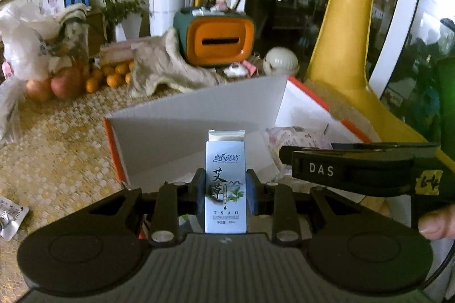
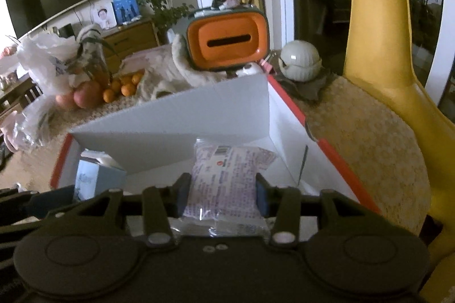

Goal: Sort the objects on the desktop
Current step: 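Carry the milk carton and clear bag into the shoebox and release them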

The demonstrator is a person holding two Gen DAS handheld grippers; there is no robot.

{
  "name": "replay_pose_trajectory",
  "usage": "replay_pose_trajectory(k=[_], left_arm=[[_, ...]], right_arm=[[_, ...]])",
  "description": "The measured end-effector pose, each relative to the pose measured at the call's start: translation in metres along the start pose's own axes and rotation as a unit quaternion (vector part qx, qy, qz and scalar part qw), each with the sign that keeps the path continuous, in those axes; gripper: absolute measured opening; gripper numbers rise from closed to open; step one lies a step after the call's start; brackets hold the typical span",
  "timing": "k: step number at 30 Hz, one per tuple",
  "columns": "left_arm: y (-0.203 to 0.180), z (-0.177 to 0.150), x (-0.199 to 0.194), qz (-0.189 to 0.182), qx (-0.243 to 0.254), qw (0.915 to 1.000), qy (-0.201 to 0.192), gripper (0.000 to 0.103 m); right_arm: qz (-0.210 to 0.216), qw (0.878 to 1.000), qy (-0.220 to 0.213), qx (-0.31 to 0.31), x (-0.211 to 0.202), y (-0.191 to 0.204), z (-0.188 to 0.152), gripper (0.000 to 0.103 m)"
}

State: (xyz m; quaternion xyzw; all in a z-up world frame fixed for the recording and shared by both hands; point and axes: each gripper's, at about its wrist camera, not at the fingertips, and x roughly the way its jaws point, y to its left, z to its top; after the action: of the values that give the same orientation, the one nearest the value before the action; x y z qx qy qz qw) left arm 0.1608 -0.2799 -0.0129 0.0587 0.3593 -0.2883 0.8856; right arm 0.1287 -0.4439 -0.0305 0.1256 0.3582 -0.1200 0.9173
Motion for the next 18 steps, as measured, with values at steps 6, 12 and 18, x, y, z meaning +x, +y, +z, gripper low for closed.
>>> replay_pose_trajectory(k=[6,12,18], left_arm=[[0.003,-0.004,0.008,-0.009,0.001,0.9995,0.031,0.028],[0.008,-0.003,-0.001,-0.016,-0.009,0.9995,0.025,0.044],[0.012,-0.007,-0.022,-0.013,-0.017,0.9998,0.003,0.072]], right_arm=[[-0.003,1.0,0.012,0.004,0.004,-0.006,-0.003,0.049],[-0.005,1.0,0.007,0.013,-0.004,-0.009,-0.001,0.071],[0.004,1.0,0.002,0.016,-0.017,-0.005,0.001,0.073]])
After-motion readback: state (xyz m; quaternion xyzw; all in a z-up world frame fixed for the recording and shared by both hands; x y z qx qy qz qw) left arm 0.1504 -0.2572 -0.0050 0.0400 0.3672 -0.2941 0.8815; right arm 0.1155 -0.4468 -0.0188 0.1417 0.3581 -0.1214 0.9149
